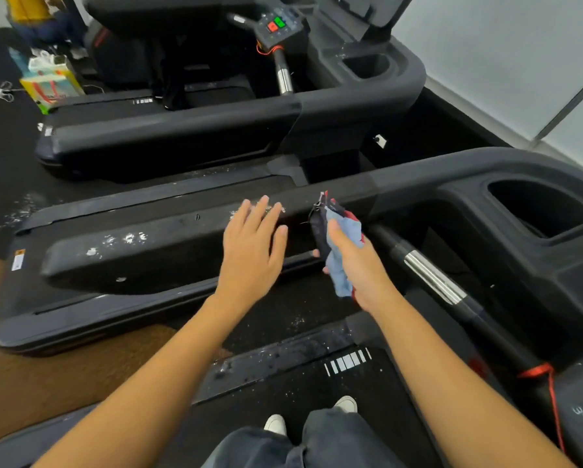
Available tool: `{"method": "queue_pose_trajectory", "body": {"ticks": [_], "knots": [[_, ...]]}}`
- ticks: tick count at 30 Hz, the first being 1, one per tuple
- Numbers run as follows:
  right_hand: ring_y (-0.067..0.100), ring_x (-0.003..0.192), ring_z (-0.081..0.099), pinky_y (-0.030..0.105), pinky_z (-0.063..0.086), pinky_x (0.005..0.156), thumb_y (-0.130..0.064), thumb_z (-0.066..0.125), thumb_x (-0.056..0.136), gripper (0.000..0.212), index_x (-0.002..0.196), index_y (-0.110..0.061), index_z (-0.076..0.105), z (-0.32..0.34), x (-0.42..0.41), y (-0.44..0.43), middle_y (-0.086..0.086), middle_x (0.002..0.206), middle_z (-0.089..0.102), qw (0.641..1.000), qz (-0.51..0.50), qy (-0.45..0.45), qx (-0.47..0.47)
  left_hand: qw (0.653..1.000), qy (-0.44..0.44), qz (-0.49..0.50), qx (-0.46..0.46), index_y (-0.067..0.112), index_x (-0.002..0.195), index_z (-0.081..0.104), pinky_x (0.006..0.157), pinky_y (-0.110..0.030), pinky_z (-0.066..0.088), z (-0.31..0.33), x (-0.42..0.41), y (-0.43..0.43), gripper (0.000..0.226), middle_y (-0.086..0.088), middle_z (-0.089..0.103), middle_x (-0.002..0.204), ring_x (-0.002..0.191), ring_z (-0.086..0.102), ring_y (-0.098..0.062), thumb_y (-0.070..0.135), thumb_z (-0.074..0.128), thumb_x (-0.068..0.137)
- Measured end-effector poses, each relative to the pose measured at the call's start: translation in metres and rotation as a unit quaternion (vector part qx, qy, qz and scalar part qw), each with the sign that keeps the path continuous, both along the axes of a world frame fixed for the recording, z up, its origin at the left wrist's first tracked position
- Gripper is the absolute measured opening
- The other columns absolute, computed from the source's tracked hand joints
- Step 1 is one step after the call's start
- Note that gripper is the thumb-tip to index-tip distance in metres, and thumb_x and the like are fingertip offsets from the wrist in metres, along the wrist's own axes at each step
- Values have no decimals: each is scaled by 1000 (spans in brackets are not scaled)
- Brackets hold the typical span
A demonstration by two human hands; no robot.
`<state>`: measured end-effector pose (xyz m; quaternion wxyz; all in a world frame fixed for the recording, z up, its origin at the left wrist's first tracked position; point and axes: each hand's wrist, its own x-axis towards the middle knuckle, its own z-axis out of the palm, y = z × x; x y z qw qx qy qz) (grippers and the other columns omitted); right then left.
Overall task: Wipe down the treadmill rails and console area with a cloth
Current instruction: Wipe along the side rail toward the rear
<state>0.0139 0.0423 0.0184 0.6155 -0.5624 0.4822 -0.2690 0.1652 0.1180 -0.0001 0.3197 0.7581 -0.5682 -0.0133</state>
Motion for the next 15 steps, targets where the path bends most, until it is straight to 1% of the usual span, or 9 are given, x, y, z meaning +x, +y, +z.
{"method": "queue_pose_trajectory", "body": {"ticks": [1,2,4,5,6,8,9,11,15], "knots": [[11,67,54,19,47,62,-40,42,97,22,95,-21,54,0,6,-10,1,72,55,997,-29,30,-65,999,-26,30,-14,11,134,46,112,-41,20,-1,18,1,51,-11,43,143,138,29,-29,38,27,96],[8,70,53,16,44,64,-36,43,97,19,92,-21,54,2,5,-22,0,78,56,985,-57,67,-145,997,-48,53,-16,9,132,49,111,-42,23,-2,36,3,48,-13,48,139,135,34,-30,35,30,96],[10,92,55,22,45,79,-34,42,98,24,110,-19,55,-1,6,-44,2,107,58,945,-62,172,-273,993,-94,77,6,6,129,53,109,-44,30,-4,71,4,46,-14,54,132,130,42,-32,33,33,96],[18,105,54,29,44,87,-38,40,98,31,121,-20,51,-4,7,-56,4,123,54,916,-53,241,-315,990,-114,82,24,5,126,54,106,-45,33,-6,85,4,47,-15,57,128,126,46,-32,34,33,96],[27,113,50,35,40,91,-40,37,97,36,127,-21,47,-6,10,-63,5,133,48,883,-34,312,-349,987,-130,84,45,5,124,56,103,-46,36,-7,97,5,48,-14,59,124,121,49,-32,35,31,96],[37,116,43,38,40,89,-40,35,97,41,133,-22,40,-11,25,-65,8,143,36,825,9,421,-376,983,-147,89,70,6,117,61,95,-45,40,-10,110,6,52,-12,64,115,111,56,-31,37,26,96],[38,116,40,38,40,87,-39,36,97,43,136,-22,37,-13,33,-61,9,145,32,808,24,450,-379,982,-150,94,71,6,113,64,91,-43,42,-11,113,7,52,-11,66,110,105,59,-30,37,25,96],[36,113,38,36,41,83,-36,41,96,45,138,-21,35,-13,44,-48,9,146,29,788,20,463,-405,980,-157,105,68,7,105,66,84,-41,43,-14,113,9,48,-10,69,100,94,63,-31,33,27,95],[33,101,41,32,39,71,-33,48,92,44,133,-18,40,-14,62,-27,8,138,38,781,51,428,-453,977,-160,125,68,7,101,66,79,-41,42,-14,108,8,36,-12,69,94,83,62,-33,24,35,95]]}}
